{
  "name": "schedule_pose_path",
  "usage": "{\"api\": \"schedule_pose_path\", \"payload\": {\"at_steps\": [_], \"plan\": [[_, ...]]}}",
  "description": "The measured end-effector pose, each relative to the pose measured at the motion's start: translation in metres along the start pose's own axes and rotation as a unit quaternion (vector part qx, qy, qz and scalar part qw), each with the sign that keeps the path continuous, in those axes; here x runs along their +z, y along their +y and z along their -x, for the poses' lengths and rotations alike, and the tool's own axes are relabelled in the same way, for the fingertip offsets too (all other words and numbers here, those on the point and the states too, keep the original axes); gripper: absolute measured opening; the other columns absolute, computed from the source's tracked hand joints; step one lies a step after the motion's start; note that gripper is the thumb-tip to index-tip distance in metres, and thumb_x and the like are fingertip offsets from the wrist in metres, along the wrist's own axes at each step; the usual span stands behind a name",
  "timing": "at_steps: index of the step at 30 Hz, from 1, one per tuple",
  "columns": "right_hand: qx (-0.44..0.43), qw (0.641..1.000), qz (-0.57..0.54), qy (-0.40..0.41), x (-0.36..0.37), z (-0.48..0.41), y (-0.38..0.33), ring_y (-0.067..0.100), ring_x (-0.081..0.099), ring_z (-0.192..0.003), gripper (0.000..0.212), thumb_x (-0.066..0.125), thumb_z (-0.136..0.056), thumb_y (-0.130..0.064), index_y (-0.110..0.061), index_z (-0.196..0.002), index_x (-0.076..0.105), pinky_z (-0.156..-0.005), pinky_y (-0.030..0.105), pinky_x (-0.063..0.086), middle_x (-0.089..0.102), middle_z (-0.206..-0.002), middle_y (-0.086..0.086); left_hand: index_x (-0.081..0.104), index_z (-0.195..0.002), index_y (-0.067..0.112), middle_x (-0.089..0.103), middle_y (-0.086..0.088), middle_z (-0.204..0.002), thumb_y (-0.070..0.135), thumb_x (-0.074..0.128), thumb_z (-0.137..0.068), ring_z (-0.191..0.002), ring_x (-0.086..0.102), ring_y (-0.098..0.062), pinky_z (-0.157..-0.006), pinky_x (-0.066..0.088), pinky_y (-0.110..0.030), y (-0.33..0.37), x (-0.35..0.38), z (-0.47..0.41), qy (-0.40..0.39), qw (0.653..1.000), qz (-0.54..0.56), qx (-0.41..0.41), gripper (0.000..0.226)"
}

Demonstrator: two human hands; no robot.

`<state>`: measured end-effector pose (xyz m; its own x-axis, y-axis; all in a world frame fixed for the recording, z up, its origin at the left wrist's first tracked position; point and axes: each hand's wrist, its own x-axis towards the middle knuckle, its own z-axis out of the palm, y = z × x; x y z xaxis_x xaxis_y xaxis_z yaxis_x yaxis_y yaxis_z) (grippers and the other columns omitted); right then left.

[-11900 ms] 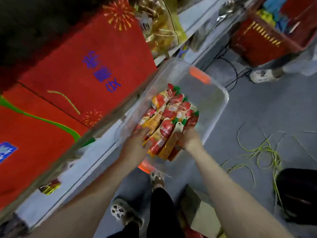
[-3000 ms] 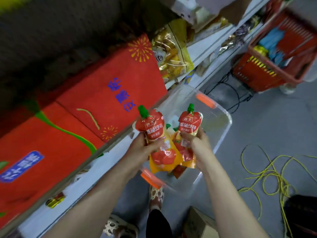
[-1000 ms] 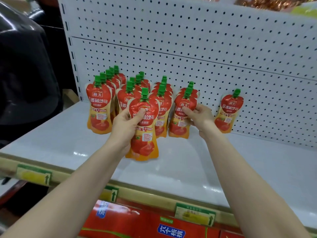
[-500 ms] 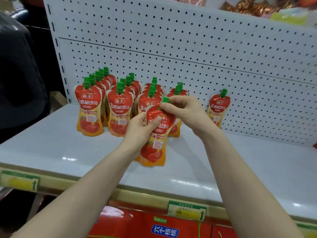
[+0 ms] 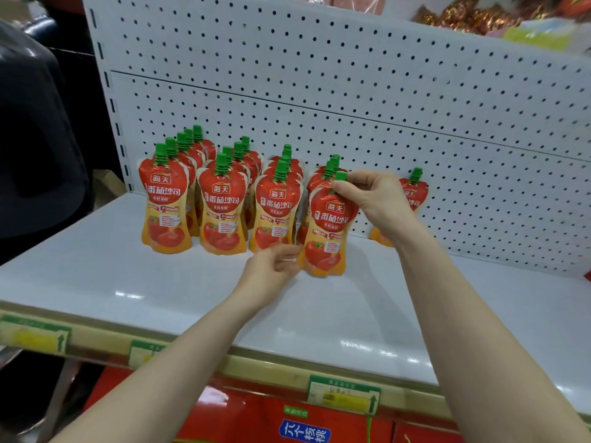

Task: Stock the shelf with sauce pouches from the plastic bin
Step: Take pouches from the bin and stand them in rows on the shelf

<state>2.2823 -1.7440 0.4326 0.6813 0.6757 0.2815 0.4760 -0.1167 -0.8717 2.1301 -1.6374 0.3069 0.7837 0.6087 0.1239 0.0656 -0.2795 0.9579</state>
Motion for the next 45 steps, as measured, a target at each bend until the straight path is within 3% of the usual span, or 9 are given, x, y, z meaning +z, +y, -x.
{"api": "schedule_pose_path", "payload": {"at_steps": [5,9,13,17,21,26,33,40,45], "plan": [[0.0,1.0,0.004,-0.002,0.011,-0.016,0.012,0.017,0.07,-0.098,0.028,0.07,-0.09,-0.023,-0.008,-0.114,0.07,-0.092,0.037,0.057,0.072,-0.102,0.003,0.056,-0.131,0.025,0.061,0.004,-0.12,0.016,0.06,-0.091,-0.113,0.057,-0.014,-0.097,0.049,-0.037,-0.007,0.012,-0.006,0.012,0.997,-0.078,-0.019,0.041],[-0.003,1.0,0.024,-0.012,0.007,-0.024,0.023,0.018,0.067,-0.104,0.042,0.074,-0.086,-0.024,-0.009,-0.124,0.064,-0.094,0.038,0.056,0.07,-0.112,0.004,0.053,-0.135,0.027,0.058,0.005,-0.118,0.016,0.06,-0.091,-0.113,0.055,-0.013,-0.095,0.049,-0.035,-0.01,0.017,-0.012,0.025,0.996,-0.085,-0.023,0.046],[0.011,0.998,0.049,-0.046,0.004,-0.025,0.032,0.018,0.065,-0.11,0.048,0.076,-0.084,-0.019,-0.009,-0.128,0.062,-0.098,0.038,0.053,0.068,-0.122,0.003,0.05,-0.137,0.028,0.058,0.003,-0.13,0.02,0.061,-0.09,-0.116,0.055,-0.014,-0.097,0.048,-0.034,-0.014,0.019,-0.016,0.024,0.993,-0.113,-0.02,0.049],[0.0,0.998,0.038,-0.055,0.006,-0.028,0.033,0.015,0.065,-0.107,0.044,0.075,-0.085,-0.017,-0.01,-0.126,0.063,-0.091,0.028,0.054,0.068,-0.12,0.001,0.05,-0.136,0.029,0.057,0.004,-0.128,0.022,0.062,-0.09,-0.116,0.055,-0.016,-0.097,0.049,-0.038,-0.016,0.02,-0.016,0.031,0.992,-0.118,-0.026,0.048],[-0.001,0.998,0.013,-0.057,0.007,-0.032,0.04,0.017,0.067,-0.106,0.043,0.076,-0.084,-0.015,-0.007,-0.125,0.065,-0.094,0.035,0.056,0.07,-0.118,0.005,0.051,-0.136,0.027,0.054,0.005,-0.128,0.024,0.062,-0.09,-0.115,0.054,-0.016,-0.096,0.049,-0.036,-0.016,0.02,-0.018,0.035,0.99,-0.135,-0.02,0.047],[0.01,0.997,-0.019,-0.068,0.002,-0.033,0.046,0.016,0.069,-0.103,0.042,0.075,-0.084,-0.015,-0.008,-0.124,0.065,-0.091,0.034,0.057,0.071,-0.116,0.004,0.05,-0.137,0.026,0.053,0.003,-0.13,0.025,0.062,-0.09,-0.114,0.055,-0.018,-0.097,0.048,-0.037,-0.015,0.02,-0.017,0.033,0.988,-0.149,-0.019,0.048],[0.005,0.998,0.019,-0.057,0.001,-0.022,0.042,0.007,0.067,-0.1,0.042,0.074,-0.086,-0.021,-0.012,-0.126,0.063,-0.081,0.02,0.057,0.069,-0.114,-0.001,0.053,-0.135,0.025,0.053,0.002,-0.129,0.023,0.062,-0.09,-0.115,0.054,-0.018,-0.096,0.049,-0.038,-0.012,0.017,-0.013,0.028,0.989,-0.142,-0.015,0.046],[-0.032,0.987,0.151,0.054,-0.016,0.031,0.048,0.006,0.063,-0.094,0.032,0.067,-0.091,-0.03,-0.027,-0.122,0.061,-0.085,0.029,0.054,0.065,-0.106,-0.007,0.053,-0.134,0.019,0.059,0.001,-0.129,0.018,0.061,-0.092,-0.115,0.058,-0.017,-0.089,0.043,-0.025,0.008,0.009,0.006,0.014,0.993,-0.115,0.033,0.043],[-0.024,0.958,0.251,0.137,-0.036,0.132,0.061,0.007,0.062,-0.094,0.028,0.061,-0.094,-0.03,-0.026,-0.122,0.063,-0.087,0.032,0.053,0.067,-0.108,-0.009,0.059,-0.127,0.02,0.065,0.005,-0.118,0.016,0.06,-0.092,-0.1,0.061,-0.005,-0.081,0.046,-0.01,0.026,0.024,0.045,-0.023,0.994,-0.041,0.103,0.035]]}}
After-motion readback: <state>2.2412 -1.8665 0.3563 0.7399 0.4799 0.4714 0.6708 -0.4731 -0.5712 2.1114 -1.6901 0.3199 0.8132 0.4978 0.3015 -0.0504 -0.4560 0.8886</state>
